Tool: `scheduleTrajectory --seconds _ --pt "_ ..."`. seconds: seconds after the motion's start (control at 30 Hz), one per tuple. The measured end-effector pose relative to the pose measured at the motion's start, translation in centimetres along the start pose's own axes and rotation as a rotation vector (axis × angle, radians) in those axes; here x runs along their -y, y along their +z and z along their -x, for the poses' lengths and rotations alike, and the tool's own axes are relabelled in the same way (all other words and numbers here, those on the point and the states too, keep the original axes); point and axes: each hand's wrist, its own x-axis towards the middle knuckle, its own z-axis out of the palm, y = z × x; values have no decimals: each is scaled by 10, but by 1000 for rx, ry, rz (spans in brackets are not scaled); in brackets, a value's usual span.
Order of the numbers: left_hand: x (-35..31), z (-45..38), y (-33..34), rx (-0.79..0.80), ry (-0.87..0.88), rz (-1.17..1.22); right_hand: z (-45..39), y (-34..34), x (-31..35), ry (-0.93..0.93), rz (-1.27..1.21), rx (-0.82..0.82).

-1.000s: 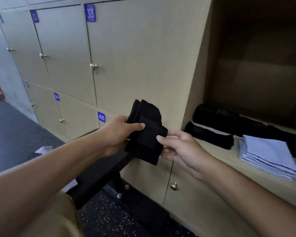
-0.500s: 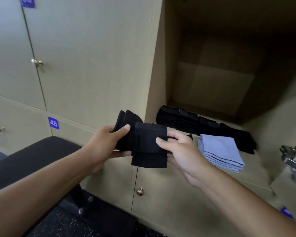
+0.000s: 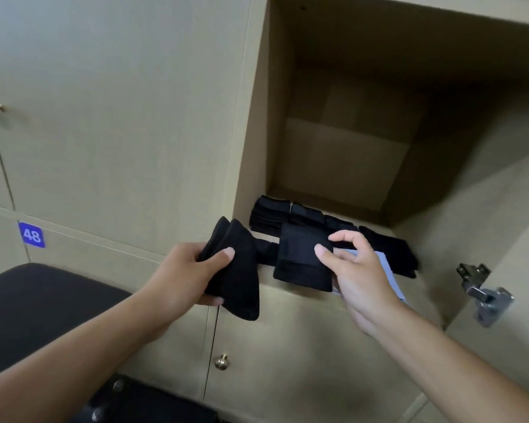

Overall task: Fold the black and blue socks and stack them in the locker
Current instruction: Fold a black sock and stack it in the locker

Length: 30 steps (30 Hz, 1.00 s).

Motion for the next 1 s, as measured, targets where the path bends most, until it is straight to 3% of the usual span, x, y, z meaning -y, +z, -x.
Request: scheduleTrajectory --seconds 0.33,1.0 --pt "8 -19 13 30 2 -8 -86 -56 18 24 -35 -146" --pt "23 -39 21 45 4 -24 -199 -67 -8 205 347 -267"
